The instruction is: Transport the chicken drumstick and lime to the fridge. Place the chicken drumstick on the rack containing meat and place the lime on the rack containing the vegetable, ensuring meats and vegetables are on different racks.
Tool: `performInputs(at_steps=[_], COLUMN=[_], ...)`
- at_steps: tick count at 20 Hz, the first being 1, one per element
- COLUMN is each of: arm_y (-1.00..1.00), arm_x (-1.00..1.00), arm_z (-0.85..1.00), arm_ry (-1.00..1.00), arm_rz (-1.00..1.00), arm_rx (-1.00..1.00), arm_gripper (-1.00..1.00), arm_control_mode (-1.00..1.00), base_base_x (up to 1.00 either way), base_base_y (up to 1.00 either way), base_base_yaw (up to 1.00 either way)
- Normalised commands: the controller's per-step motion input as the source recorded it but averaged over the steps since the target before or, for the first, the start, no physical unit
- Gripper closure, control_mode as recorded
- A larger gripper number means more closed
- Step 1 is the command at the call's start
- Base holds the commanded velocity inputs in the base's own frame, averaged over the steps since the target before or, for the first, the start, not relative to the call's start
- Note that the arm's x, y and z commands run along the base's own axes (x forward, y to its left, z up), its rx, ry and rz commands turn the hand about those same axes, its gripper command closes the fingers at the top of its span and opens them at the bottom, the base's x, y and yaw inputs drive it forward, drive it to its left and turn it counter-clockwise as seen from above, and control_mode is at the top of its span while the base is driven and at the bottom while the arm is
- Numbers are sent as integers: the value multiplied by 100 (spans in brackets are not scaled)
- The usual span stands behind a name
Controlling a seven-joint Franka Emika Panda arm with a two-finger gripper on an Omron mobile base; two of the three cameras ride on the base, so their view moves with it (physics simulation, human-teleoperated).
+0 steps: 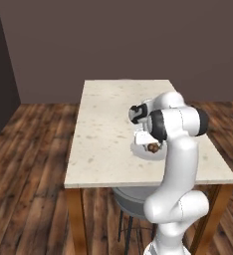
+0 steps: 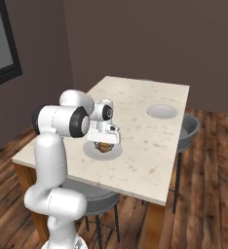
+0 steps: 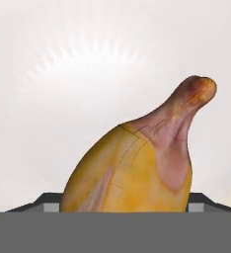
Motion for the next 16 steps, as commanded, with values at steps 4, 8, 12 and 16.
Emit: performInputs(at_steps=[4, 8, 12, 16], arm_y=[0, 9, 21, 23], arm_x=[-79, -64, -35, -21], arm_z=[6, 28, 65, 96], arm_ry=[-24, -41, -51, -38], arm_rz=[0, 0, 0, 6], arm_rx=[0, 0, 0, -1], arm_gripper=[100, 100, 100, 100], arm_control_mode=[-100, -100, -100, -100], base_base_x=[0, 0, 0, 0], base_base_y=[0, 0, 0, 0], base_base_yaw=[0, 0, 0, 0])
